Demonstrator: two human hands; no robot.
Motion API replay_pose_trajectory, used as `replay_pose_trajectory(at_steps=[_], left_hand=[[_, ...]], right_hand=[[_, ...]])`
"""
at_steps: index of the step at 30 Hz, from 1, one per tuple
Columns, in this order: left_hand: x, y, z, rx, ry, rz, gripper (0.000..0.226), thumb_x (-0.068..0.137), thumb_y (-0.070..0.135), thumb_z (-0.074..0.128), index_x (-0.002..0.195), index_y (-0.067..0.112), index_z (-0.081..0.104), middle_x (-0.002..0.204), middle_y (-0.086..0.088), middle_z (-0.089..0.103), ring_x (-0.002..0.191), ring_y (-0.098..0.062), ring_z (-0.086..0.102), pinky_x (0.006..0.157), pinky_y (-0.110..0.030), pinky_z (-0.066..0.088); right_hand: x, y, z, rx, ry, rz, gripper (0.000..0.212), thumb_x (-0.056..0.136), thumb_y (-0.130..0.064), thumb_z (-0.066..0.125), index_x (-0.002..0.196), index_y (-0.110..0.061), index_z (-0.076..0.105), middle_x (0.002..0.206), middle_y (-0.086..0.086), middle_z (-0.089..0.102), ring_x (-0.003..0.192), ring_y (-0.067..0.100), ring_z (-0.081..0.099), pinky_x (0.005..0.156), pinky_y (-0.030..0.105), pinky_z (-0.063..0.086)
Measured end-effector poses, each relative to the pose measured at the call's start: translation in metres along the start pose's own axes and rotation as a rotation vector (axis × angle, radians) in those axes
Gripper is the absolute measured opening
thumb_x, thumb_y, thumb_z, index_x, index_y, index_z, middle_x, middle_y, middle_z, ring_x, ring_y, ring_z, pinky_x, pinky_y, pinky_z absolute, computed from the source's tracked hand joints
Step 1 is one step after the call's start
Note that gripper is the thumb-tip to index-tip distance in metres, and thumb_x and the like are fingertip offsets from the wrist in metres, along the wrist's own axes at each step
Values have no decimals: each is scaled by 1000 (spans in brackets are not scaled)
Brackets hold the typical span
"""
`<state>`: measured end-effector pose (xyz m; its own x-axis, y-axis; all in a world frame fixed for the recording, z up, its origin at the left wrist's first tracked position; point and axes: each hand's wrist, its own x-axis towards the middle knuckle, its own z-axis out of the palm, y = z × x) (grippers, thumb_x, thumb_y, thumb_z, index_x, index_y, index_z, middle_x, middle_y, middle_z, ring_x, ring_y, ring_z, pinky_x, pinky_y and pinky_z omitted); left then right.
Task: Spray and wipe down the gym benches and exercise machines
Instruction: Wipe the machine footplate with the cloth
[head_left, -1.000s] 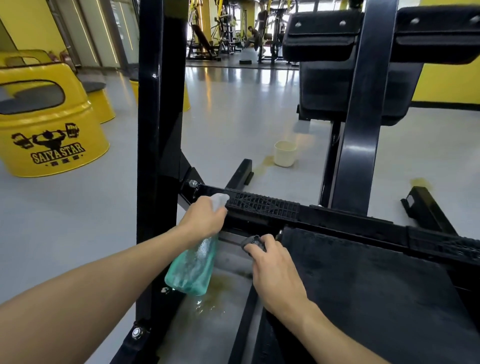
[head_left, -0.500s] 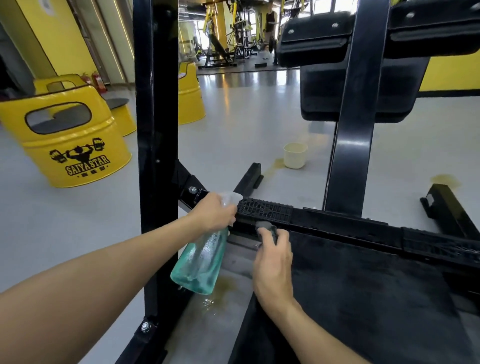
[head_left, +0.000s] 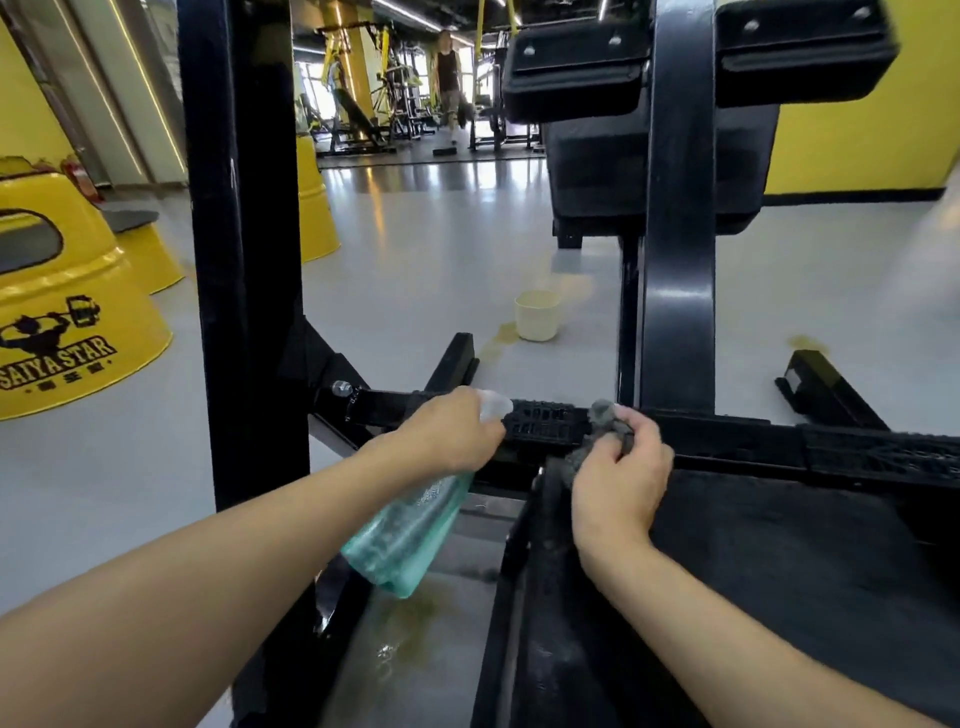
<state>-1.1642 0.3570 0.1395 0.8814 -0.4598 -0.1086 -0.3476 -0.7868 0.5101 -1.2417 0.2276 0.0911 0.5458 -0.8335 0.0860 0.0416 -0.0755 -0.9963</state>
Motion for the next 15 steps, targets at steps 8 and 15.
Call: replay_pose_trajectory(at_steps=[8,15], left_hand=[[8,-51,-39,-348,295,-192,30,96,32,55,78,8,52,65,-4,47,53,-18,42,50,-23,29],[2,-93,-33,-563,217,-252,28,84,37,56,92,11,60,75,-7,61,71,-28,68,62,-31,50]], right_hand=[[36,1,8,-567,-485,-424,48,96,-2,51,141,-17,45,127,1,37,110,11,45,95,12,27],[33,12,30,-954,-531,-642,40,95,-4,54,136,-5,57,121,4,49,113,24,52,98,24,38]])
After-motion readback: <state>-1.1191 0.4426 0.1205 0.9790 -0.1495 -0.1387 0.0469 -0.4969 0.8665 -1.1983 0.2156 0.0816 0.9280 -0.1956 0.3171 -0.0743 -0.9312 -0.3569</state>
